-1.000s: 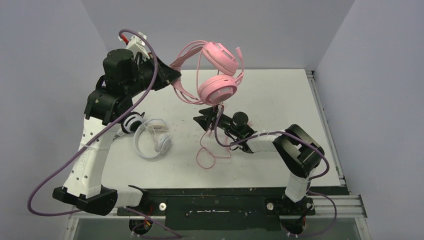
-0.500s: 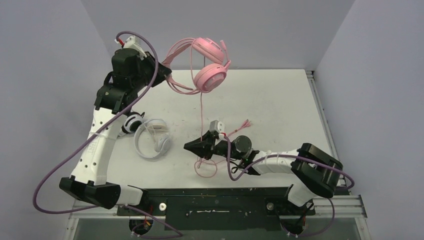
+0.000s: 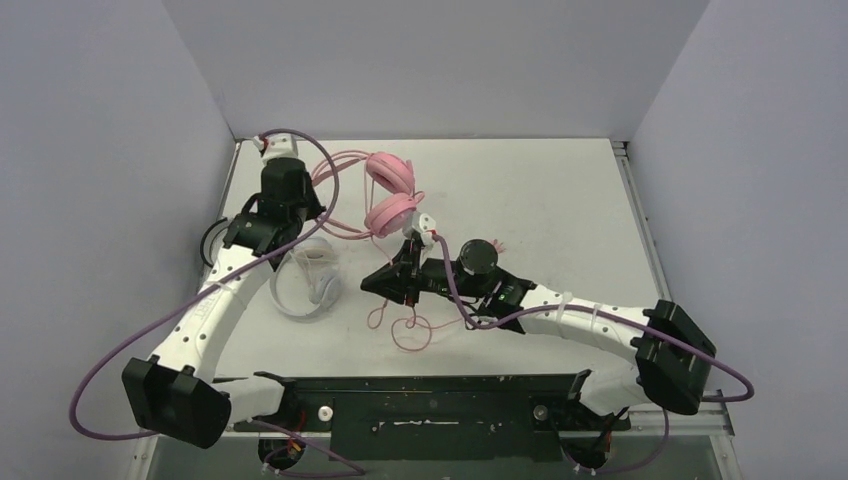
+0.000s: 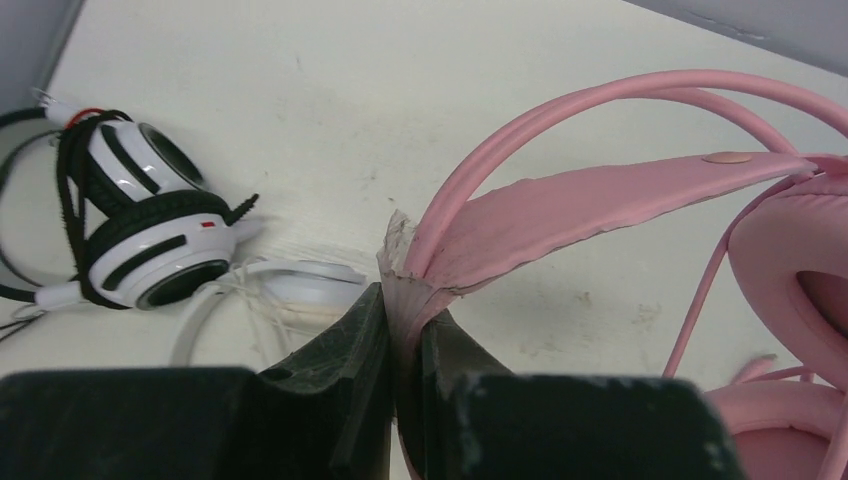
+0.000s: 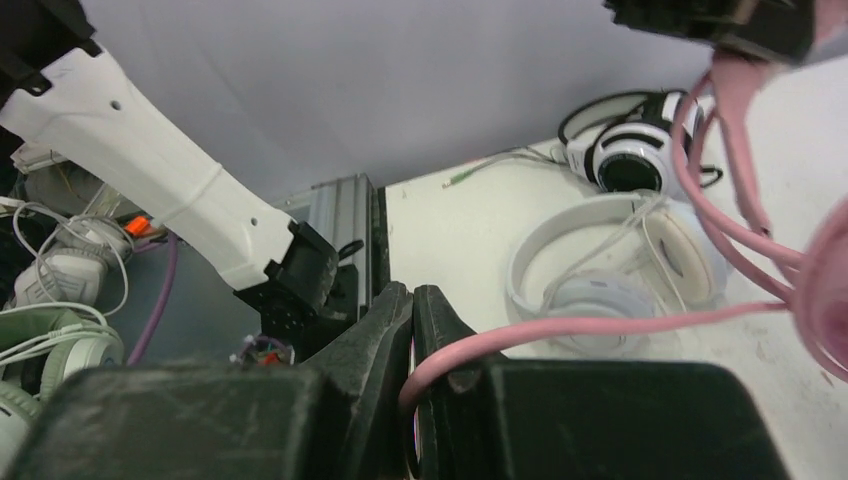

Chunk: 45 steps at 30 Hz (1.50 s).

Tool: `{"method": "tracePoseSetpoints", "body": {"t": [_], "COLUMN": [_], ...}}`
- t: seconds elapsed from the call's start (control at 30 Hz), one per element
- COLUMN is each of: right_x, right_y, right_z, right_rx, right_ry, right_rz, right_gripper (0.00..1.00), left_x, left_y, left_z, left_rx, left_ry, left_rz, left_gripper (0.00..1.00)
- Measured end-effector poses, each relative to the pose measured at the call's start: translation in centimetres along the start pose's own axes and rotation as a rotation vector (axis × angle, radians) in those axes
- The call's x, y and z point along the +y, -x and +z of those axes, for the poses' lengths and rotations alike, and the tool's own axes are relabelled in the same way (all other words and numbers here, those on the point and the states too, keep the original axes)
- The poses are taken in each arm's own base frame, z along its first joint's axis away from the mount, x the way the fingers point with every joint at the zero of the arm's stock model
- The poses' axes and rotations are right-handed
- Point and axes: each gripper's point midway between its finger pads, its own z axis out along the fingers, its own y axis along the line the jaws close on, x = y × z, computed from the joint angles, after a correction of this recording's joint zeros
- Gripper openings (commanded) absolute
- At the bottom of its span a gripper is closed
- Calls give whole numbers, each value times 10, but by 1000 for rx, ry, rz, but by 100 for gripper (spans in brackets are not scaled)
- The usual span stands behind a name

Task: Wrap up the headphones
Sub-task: Place the headphones at the center of the board.

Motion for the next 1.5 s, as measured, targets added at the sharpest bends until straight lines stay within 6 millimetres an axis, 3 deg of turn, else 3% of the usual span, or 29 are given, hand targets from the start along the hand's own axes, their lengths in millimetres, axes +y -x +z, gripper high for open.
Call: {"method": "tracePoseSetpoints", "body": {"t": [0.17,0.3,0.43,0.67,0.83,1.03,1.13,1.33,1.43,1.5], "right_x": [-36,-77,-100,-102,-105,-133,-146,-157,-154,-146], "right_y": [8,22,14,-34,-41,-36,-33,-37,-44,-50], "right_z": [-16,-40,-48,-67,-73,-85,-91,-98,-107,-118], "right_rx": [101,199,334,541,577,630,642,655,644,630], "right_ry": [-72,-144,-141,-119,-140,-299,-367,-423,-441,-456], "right_rz": [63,92,107,179,166,70,17,-22,-31,-31], "right_gripper": [3,3,3,9,14,17,12,14,31,36], "left_x": [10,-4,-20,-10,-14,-24,-23,-25,-27,-29], "left_y": [4,2,-10,-51,-66,-74,-80,-90,-90,-89], "left_z": [-13,-29,-36,-21,-20,-20,-21,-25,-25,-25], "left_rx": [-90,-134,-121,38,109,174,199,241,255,258], "left_ry": [33,5,-37,-11,-41,-74,-86,-121,-121,-121], "left_rz": [183,374,539,754,796,845,856,841,828,821], "left_gripper": [0,0,0,0,0,0,0,0,0,0]}}
